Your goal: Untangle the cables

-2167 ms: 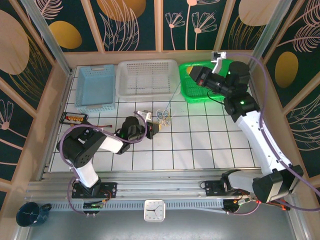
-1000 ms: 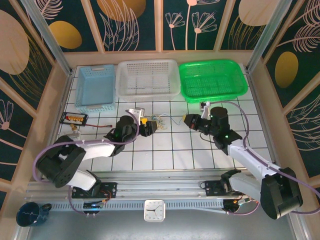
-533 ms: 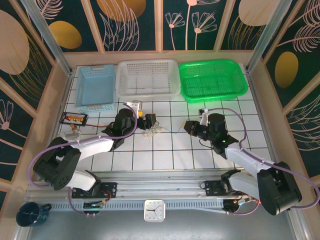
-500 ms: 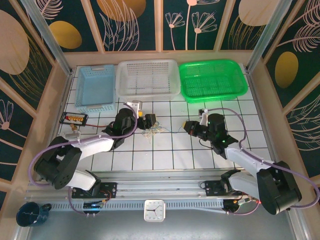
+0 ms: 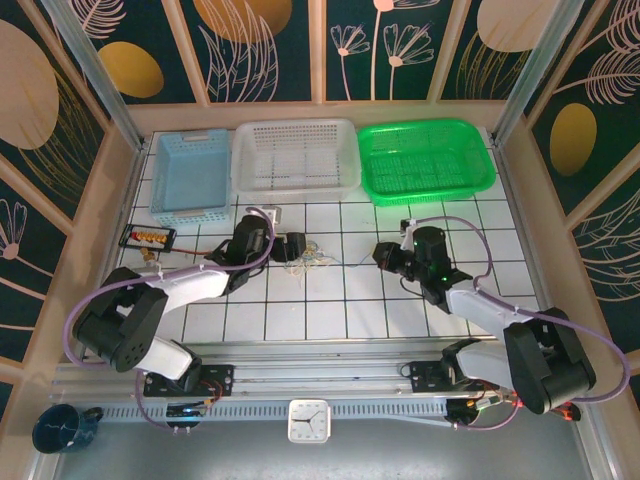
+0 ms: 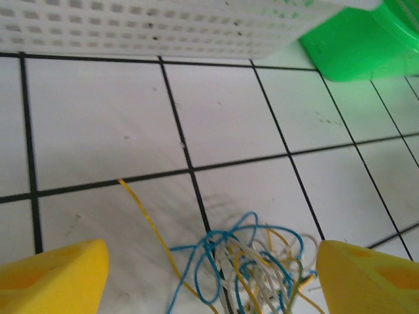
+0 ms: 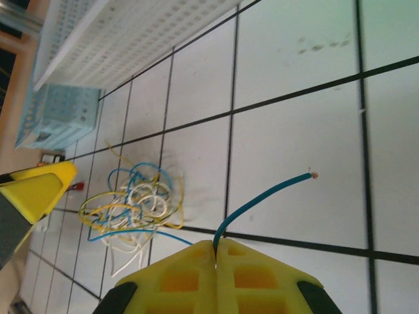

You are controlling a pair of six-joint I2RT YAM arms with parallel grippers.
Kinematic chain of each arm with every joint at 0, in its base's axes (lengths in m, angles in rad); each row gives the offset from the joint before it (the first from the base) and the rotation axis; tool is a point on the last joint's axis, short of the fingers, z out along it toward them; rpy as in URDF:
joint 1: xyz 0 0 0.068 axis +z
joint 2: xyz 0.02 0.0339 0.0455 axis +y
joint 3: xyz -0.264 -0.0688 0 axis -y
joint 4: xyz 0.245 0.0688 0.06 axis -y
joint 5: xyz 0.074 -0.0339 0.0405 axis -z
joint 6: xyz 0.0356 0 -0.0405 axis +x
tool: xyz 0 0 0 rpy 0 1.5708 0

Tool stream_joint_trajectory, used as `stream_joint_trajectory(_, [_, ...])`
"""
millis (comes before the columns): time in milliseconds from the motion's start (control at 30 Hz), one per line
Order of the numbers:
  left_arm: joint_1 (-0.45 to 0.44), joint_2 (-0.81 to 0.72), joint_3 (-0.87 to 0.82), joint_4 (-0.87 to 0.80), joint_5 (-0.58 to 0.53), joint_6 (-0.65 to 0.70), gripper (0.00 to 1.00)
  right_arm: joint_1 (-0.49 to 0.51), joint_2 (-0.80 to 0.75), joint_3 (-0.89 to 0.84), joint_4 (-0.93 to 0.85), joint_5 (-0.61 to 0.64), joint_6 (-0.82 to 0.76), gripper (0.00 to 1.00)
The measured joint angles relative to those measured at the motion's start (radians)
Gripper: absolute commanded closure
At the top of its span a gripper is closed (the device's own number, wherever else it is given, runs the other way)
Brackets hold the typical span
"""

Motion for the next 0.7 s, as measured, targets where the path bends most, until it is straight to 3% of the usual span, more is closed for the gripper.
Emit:
stream_joint_trajectory(500, [0.042,0.255,0.246,-0.122,-0.054,-0.047,0.41,-0.067,0.000,0.000,-0.035,0.023,-0.031,1.00])
stream_joint_trajectory(700, [0.042,0.289,0.266,-0.185,-0.097,-0.050,0.38,-0.067,0.000,0.000,-0.035,0.023,-0.042,1.00])
